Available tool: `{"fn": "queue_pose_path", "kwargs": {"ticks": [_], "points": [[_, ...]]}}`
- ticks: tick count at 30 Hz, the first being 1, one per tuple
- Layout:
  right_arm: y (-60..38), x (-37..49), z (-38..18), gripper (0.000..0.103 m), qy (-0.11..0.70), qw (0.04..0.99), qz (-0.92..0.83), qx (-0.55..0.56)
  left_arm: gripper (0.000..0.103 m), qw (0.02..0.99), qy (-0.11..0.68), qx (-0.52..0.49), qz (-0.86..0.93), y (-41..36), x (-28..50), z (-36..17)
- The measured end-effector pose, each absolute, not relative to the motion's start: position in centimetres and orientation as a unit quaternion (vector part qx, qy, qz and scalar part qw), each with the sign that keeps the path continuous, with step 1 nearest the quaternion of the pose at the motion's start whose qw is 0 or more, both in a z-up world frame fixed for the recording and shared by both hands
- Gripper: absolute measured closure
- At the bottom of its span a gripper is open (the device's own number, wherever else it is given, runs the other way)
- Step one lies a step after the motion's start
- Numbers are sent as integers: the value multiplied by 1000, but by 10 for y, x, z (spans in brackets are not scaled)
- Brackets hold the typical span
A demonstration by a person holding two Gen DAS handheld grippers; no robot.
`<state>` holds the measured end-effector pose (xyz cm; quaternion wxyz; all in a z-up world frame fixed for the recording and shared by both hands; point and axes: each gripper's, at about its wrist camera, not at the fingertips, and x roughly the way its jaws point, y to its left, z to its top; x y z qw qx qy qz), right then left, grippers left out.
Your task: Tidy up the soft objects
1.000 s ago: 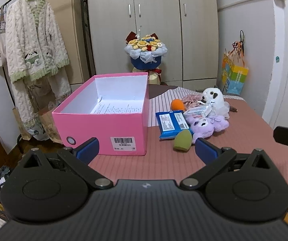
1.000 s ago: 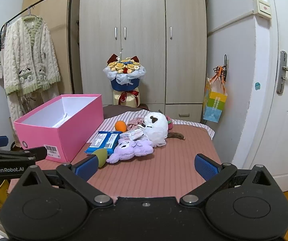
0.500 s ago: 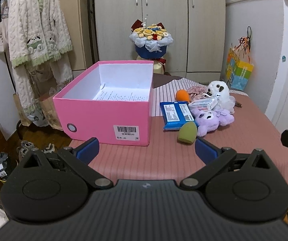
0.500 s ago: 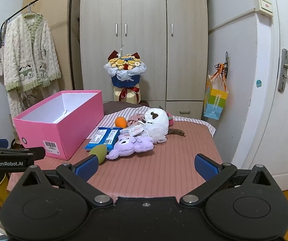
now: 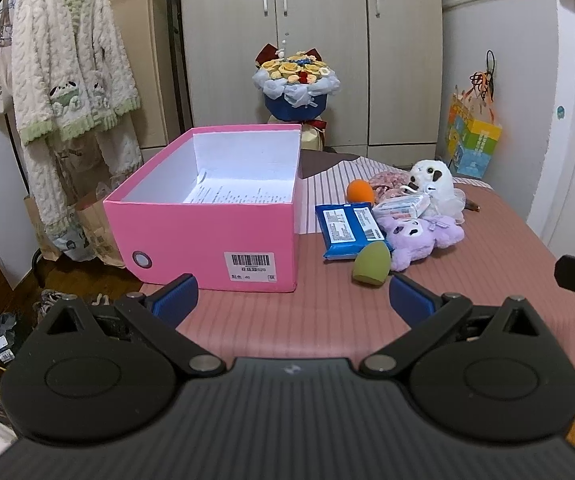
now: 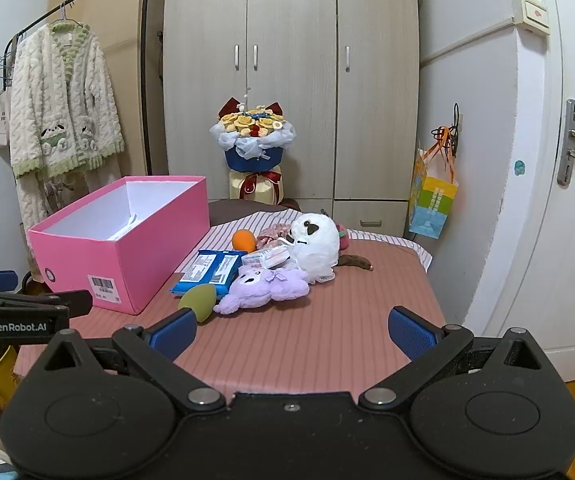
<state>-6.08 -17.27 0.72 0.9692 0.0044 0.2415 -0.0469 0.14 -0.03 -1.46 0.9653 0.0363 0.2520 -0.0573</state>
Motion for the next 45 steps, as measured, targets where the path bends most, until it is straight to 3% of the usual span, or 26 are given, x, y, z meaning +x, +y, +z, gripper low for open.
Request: {"fn": "queue_pose_path", "kwargs": {"ticks": [12, 18, 26, 30, 37, 45], "points": [[-181, -53, 11, 0, 227, 973, -25, 15, 0, 969, 233, 18, -75, 1, 6, -7], [-196, -37, 6, 0, 155, 988, 24, 14, 1, 972, 219, 7, -86, -6, 23, -15], [-219, 26, -5, 2, 202, 977, 60, 11, 3, 964, 233, 16, -126, -28, 59, -41], [-236, 59, -16, 13, 232, 970, 67, 23, 27, 957, 252, 28, -139, -42, 78, -52], [-261, 120, -41, 30, 273, 957, 80, 49, 41, 944, 289, 26, -157, -59, 113, -75], [-278, 179, -75, 33, 333, 936, 89, 75, 53, 935, 315, 12, -161, -63, 138, -93]]}}
